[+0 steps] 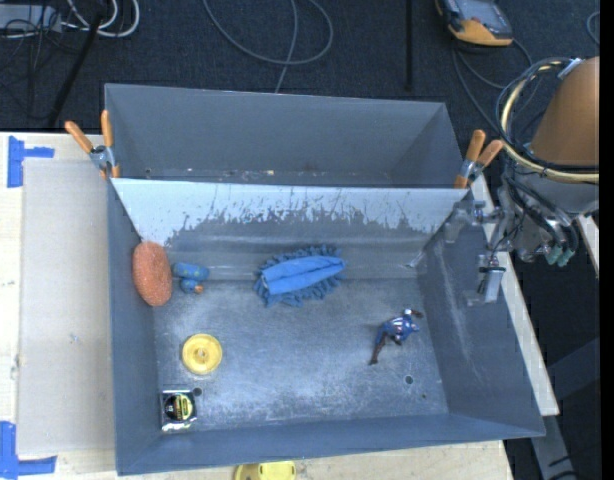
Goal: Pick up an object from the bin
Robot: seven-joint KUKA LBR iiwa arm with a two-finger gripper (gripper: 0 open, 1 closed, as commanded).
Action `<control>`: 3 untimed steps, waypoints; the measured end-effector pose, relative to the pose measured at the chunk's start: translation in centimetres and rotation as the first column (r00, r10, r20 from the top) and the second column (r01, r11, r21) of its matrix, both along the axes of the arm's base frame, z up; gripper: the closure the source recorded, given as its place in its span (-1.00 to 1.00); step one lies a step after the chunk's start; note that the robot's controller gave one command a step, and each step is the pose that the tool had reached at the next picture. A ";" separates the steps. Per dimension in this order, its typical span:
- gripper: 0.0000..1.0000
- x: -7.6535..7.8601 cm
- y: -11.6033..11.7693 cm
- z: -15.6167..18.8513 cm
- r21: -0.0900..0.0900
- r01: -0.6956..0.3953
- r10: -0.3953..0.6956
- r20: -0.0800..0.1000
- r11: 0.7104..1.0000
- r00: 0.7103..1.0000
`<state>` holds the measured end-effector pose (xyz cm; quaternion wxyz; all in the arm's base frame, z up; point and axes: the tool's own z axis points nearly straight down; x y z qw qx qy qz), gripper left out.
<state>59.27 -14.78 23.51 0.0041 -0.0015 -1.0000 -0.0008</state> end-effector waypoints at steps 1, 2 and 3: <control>-1.00 0.1 0.1 0.5 -0.002 -0.003 0.003 0.008 1.000 1.000; -1.00 1.7 0.9 -3.5 -0.003 0.038 -0.038 0.017 0.999 0.999; -1.00 2.8 0.7 -7.9 0.000 0.144 -0.144 0.006 0.990 0.990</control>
Offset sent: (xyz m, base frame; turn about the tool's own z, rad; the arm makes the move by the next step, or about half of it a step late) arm 0.0289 0.0206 -0.0828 0.0736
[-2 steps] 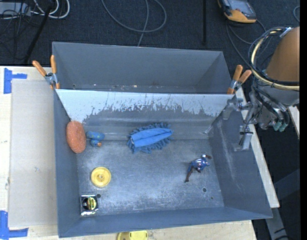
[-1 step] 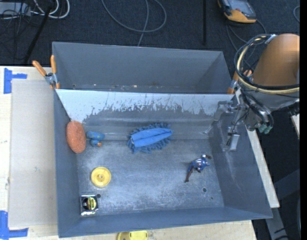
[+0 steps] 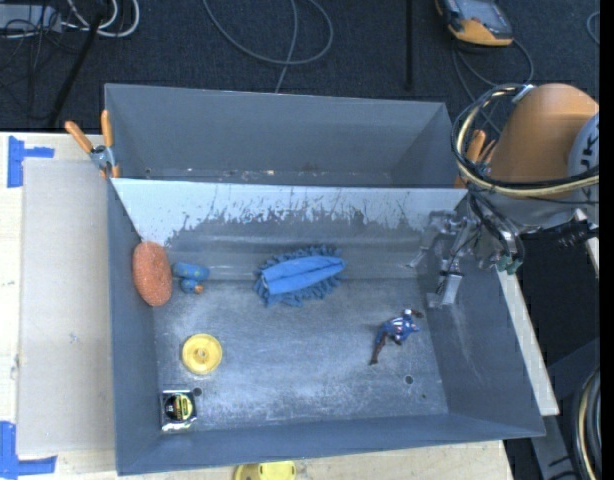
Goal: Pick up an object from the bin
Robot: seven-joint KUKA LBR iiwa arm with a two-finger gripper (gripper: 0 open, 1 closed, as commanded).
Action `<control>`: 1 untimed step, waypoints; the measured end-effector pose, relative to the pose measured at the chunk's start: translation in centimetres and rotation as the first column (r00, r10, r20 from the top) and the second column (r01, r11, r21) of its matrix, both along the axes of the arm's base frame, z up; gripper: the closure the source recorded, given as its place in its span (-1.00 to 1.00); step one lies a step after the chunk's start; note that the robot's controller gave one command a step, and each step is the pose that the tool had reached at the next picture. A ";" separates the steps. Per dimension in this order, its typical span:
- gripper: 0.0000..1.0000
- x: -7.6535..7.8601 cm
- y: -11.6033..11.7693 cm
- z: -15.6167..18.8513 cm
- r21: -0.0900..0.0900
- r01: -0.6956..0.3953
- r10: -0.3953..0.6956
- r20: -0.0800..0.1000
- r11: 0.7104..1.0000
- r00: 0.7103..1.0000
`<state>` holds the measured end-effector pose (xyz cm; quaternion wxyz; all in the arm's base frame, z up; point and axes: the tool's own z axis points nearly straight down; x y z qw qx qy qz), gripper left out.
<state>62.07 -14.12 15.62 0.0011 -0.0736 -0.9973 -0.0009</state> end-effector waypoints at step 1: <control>-1.00 -1.5 -0.8 -3.7 -0.002 -0.174 0.174 0.003 0.985 0.985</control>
Offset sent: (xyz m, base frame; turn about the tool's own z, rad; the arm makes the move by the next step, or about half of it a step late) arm -0.0144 -0.0048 -0.0862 -0.0084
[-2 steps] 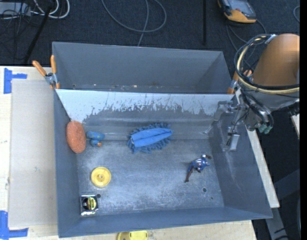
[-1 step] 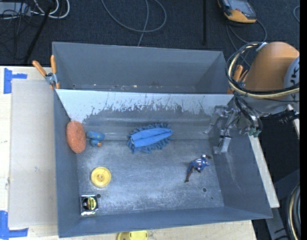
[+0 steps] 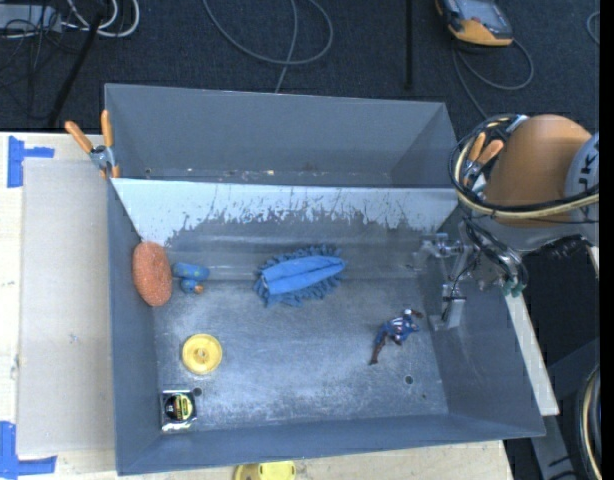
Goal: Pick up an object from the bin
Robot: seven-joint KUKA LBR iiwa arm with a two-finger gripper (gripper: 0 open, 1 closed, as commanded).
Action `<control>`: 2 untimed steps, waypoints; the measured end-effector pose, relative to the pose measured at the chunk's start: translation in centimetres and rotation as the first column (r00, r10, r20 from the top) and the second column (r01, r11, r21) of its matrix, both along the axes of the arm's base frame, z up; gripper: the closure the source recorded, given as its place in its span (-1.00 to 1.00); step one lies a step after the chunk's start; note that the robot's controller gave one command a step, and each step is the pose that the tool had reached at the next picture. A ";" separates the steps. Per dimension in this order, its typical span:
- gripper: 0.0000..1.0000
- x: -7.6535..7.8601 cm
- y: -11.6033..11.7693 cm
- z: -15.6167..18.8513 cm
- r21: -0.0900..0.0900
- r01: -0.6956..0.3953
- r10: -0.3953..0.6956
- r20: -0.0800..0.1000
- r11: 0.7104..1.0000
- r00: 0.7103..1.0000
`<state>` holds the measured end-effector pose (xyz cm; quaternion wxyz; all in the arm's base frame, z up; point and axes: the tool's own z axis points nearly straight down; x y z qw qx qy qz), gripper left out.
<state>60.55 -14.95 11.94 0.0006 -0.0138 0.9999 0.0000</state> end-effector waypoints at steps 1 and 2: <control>-1.00 -0.2 0.0 -2.5 0.001 0.006 -0.006 -0.003 1.000 1.000; -1.00 0.0 0.0 -3.5 0.001 0.163 -0.163 -0.003 0.987 0.987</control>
Offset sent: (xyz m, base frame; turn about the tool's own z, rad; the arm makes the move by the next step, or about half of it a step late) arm 0.0061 -0.0030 -0.0450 -0.4107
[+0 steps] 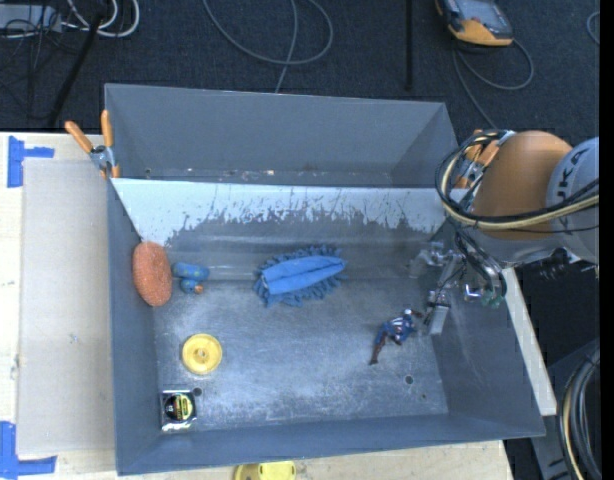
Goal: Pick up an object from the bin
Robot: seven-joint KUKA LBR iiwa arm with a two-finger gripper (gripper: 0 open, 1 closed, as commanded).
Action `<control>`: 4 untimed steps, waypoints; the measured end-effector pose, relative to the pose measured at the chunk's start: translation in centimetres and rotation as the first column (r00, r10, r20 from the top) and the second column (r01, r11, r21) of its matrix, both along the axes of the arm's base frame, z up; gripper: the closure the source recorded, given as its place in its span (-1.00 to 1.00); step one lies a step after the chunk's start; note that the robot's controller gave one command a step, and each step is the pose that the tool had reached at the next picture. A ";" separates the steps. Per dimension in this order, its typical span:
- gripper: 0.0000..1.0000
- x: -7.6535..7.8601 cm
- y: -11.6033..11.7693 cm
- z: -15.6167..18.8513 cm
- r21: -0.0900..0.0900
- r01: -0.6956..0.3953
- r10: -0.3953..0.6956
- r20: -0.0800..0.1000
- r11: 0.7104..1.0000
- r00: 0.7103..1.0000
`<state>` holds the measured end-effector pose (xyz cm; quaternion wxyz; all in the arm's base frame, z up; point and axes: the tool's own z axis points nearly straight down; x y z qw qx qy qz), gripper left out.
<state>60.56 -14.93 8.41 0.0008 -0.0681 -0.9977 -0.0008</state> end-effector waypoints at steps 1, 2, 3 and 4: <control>-1.00 -0.3 0.0 -0.5 -0.001 -0.161 0.161 0.001 0.987 0.987; -1.00 -1.4 -0.3 -1.1 0.000 -0.111 0.111 0.000 0.994 0.994; 1.00 -2.1 0.0 -1.4 0.000 -0.557 0.557 0.001 0.830 0.830; -1.00 -2.1 0.0 -1.4 0.000 -0.558 0.558 0.001 0.830 0.830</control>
Offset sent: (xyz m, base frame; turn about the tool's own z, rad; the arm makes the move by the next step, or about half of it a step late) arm -0.0232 -0.0076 -0.0141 -0.2318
